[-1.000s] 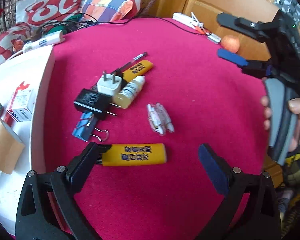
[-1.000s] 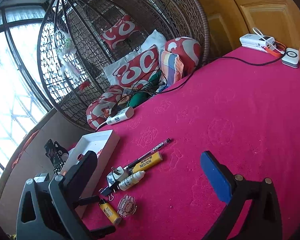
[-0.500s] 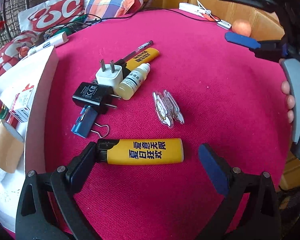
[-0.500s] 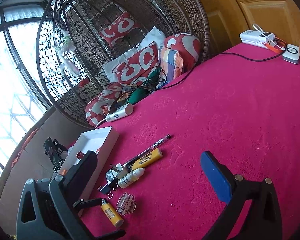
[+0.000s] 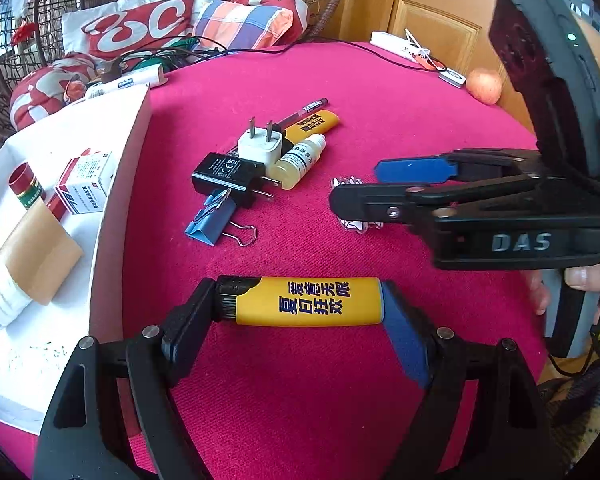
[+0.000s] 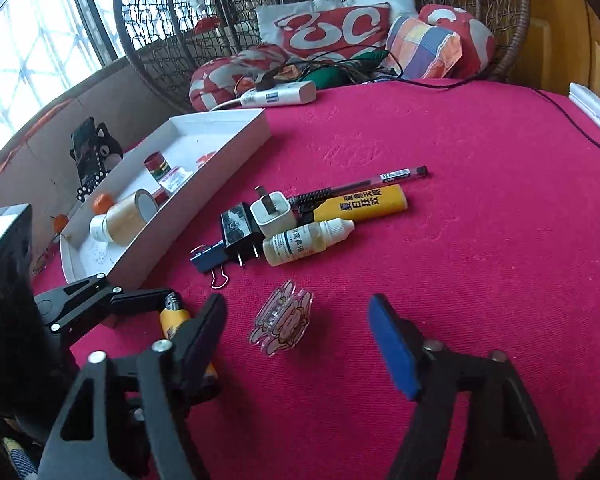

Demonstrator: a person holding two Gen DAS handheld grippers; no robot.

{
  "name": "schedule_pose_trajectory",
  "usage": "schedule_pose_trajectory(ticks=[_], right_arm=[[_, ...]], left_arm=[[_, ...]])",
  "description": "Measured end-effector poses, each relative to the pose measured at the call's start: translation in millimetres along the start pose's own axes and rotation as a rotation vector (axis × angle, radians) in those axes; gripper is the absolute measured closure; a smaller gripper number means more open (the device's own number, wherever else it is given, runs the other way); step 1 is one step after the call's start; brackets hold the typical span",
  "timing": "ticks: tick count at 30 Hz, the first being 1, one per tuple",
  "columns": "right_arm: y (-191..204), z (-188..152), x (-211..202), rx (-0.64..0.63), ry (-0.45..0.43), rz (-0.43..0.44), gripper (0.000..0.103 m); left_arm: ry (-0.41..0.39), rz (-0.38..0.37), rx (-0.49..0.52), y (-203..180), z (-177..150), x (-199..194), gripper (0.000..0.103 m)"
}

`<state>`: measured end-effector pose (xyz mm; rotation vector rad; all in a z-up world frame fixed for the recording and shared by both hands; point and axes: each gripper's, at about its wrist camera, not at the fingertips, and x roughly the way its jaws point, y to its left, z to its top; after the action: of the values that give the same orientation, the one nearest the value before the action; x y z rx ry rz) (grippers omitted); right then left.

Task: Organize rigid objects
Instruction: 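Close the left gripper on the yellow lighter while the right gripper grasps the clear trinket, then carry the yellow lighter and clear trinket over the white tray with both grippers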

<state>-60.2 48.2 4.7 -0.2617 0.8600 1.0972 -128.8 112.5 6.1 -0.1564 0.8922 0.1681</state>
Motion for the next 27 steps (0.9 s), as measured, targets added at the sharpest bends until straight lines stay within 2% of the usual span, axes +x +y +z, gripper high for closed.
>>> schedule_pose_trajectory(ticks=[3, 5, 8, 20, 27], right_arm=[[5, -2, 11, -0.034, 0.031, -0.025, 0.047], [9, -3, 12, -0.075, 0.029, -0.052, 0.061], [11, -3, 11, -0.108, 0.037, -0.066, 0.088], [3, 10, -24, -0.05, -0.087, -0.006, 0.088], [1, 17, -39, -0.011, -0.134, 0.019, 0.088]], left_arm=[[-0.006, -0.01, -0.012, 0, -3, -3, 0.022], [-0.012, -0.013, -0.017, 0, -3, -4, 0.021], [-0.024, -0.015, -0.022, -1, -2, -7, 0.022], [-0.161, -0.016, -0.033, 1, 14, -44, 0.021], [-0.209, -0.003, -0.054, 9, 15, -58, 0.021]])
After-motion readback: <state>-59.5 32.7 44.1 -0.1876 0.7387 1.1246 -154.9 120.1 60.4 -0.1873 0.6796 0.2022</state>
